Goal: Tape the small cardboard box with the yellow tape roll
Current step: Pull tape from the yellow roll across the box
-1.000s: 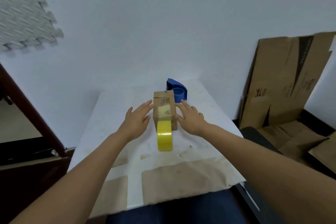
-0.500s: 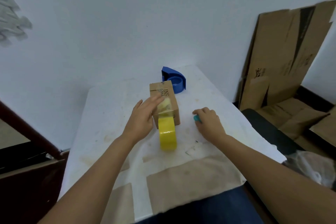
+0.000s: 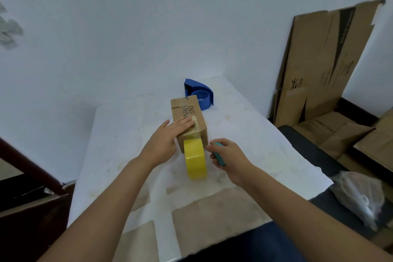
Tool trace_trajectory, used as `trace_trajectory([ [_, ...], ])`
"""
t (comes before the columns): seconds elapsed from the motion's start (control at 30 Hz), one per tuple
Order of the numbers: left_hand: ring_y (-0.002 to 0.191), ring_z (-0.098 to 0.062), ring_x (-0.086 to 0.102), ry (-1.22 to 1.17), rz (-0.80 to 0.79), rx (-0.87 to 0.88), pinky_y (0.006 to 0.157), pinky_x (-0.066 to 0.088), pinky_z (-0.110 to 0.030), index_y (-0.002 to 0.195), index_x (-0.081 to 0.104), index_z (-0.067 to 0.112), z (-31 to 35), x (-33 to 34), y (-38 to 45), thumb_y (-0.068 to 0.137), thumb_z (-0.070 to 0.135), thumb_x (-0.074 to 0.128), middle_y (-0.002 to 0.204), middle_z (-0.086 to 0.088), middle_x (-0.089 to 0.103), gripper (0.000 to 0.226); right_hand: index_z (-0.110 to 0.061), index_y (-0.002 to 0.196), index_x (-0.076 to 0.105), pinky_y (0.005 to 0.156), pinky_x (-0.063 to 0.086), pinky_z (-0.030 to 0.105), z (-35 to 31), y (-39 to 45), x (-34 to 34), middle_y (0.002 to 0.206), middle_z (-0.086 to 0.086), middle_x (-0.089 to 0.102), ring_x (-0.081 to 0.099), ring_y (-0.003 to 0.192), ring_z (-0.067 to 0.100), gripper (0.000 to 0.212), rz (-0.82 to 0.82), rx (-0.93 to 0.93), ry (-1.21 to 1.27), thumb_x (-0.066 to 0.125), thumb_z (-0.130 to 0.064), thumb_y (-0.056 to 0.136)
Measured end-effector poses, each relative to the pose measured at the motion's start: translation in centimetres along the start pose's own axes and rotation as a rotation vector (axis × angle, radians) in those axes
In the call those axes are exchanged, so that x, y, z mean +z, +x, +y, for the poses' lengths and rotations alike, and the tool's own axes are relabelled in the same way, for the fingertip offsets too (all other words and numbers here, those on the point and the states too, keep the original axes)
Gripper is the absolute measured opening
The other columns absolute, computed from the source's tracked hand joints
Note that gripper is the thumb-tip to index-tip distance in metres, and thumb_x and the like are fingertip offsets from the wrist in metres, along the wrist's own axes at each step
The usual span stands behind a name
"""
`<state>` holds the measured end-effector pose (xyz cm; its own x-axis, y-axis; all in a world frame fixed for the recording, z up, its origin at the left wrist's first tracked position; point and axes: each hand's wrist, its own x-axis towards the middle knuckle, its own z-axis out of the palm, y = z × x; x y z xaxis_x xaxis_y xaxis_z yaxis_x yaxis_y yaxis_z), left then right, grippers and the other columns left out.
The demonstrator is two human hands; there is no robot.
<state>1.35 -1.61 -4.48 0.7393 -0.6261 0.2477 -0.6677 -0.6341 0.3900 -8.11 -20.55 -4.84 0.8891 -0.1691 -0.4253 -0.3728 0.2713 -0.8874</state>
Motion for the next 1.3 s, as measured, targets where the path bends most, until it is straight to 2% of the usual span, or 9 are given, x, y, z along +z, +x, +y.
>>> trace_trajectory([
  [0.07, 0.147, -0.006, 0.020, -0.007, -0.006, -0.005, 0.122, 0.011, -0.038, 0.149, 0.034, 0.029, 0.0, 0.1, -0.1, 0.071, -0.025, 0.034, 0.158, 0.011, 0.029, 0.095, -0.010, 0.087, 0.061, 0.049, 0.042, 0.021, -0.1, -1.1, 0.4, 0.072, 0.005, 0.056, 0.049, 0.054, 0.012, 0.004, -0.018, -0.005, 0.015, 0.063, -0.014, 0.085],
  [0.2, 0.148, -0.008, 0.017, -0.048, -0.012, -0.038, 0.122, 0.010, -0.039, 0.149, 0.034, 0.029, 0.5, 0.5, -0.2, 0.070, -0.025, 0.034, 0.158, 0.009, 0.028, 0.096, -0.008, 0.089, 0.062, 0.047, 0.031, 0.025, -0.7, -2.4, 1.5, 0.077, 0.007, 0.064, 0.038, 0.045, 0.013, 0.016, -0.077, 0.009, 0.005, 0.051, -0.019, 0.087],
  [0.37, 0.148, -0.008, 0.016, -0.072, -0.035, -0.054, 0.122, 0.008, -0.043, 0.149, 0.035, 0.029, 0.4, 0.8, -0.1, 0.069, -0.025, 0.035, 0.159, 0.009, 0.028, 0.097, -0.013, 0.080, 0.057, 0.046, 0.040, 0.020, 0.3, -2.3, 2.1, 0.062, 0.004, 0.046, 0.048, 0.050, 0.012, 0.019, -0.109, -0.152, -0.278, 0.063, -0.029, 0.089],
  [0.5, 0.149, -0.009, 0.014, -0.076, -0.049, -0.066, 0.122, 0.006, -0.044, 0.149, 0.034, 0.029, 0.8, 0.4, 0.0, 0.069, -0.025, 0.035, 0.159, 0.009, 0.027, 0.096, -0.013, 0.075, 0.054, 0.044, 0.038, 0.018, 0.3, -2.7, 1.6, 0.057, 0.001, 0.043, 0.044, 0.046, 0.009, 0.030, -0.158, -0.168, -0.271, 0.071, -0.036, 0.084],
  [0.67, 0.149, -0.008, 0.012, -0.045, -0.079, -0.084, 0.122, 0.002, -0.045, 0.150, 0.032, 0.031, 1.0, 0.2, 0.0, 0.068, -0.025, 0.033, 0.160, 0.010, 0.025, 0.099, -0.016, 0.067, 0.049, 0.041, 0.034, 0.017, 0.0, -3.2, 0.9, 0.052, -0.004, 0.039, 0.040, 0.041, 0.006, 0.034, -0.098, -0.178, -0.201, 0.071, -0.036, 0.084],
  [0.8, 0.149, -0.007, 0.012, -0.027, -0.109, -0.084, 0.122, -0.001, -0.047, 0.150, 0.031, 0.032, 1.0, 0.0, 0.1, 0.069, -0.024, 0.034, 0.160, 0.012, 0.025, 0.099, -0.013, 0.073, 0.050, 0.041, 0.033, 0.017, -0.2, -3.4, 1.1, 0.055, -0.002, 0.037, 0.038, 0.044, 0.009, 0.032, -0.098, -0.216, -0.201, 0.070, -0.034, 0.084],
  [1.0, 0.148, -0.007, 0.014, -0.008, -0.125, -0.069, 0.121, -0.003, -0.047, 0.150, 0.032, 0.033, 0.8, 0.0, 0.0, 0.071, -0.023, 0.033, 0.159, 0.012, 0.026, 0.097, -0.014, 0.071, 0.049, 0.042, 0.033, 0.020, 0.5, -3.3, 0.8, 0.055, -0.001, 0.039, 0.038, 0.045, 0.010, 0.035, -0.087, -0.196, -0.276, 0.070, -0.038, 0.083],
  [1.13, 0.148, -0.006, 0.017, -0.040, -0.109, -0.087, 0.122, -0.003, -0.044, 0.148, 0.037, 0.034, 0.7, -0.2, 0.4, 0.080, -0.019, 0.030, 0.157, 0.014, 0.029, 0.086, -0.015, 0.068, 0.049, 0.043, 0.035, 0.021, 0.2, -3.3, 0.8, 0.054, -0.002, 0.041, 0.040, 0.043, 0.009, 0.036, -0.092, -0.189, -0.337, 0.069, -0.039, 0.084],
  [1.3, 0.145, -0.003, 0.023, -0.027, -0.132, -0.152, 0.122, -0.002, -0.044, 0.143, 0.044, 0.038, 1.3, -0.4, 1.0, 0.099, 0.010, 0.028, 0.155, 0.014, 0.036, 0.054, -0.017, 0.064, 0.047, 0.041, 0.032, 0.018, -1.0, -3.6, 0.6, 0.054, -0.002, 0.040, 0.038, 0.043, 0.009, 0.036, -0.112, -0.146, -0.398, 0.067, -0.038, 0.086],
])
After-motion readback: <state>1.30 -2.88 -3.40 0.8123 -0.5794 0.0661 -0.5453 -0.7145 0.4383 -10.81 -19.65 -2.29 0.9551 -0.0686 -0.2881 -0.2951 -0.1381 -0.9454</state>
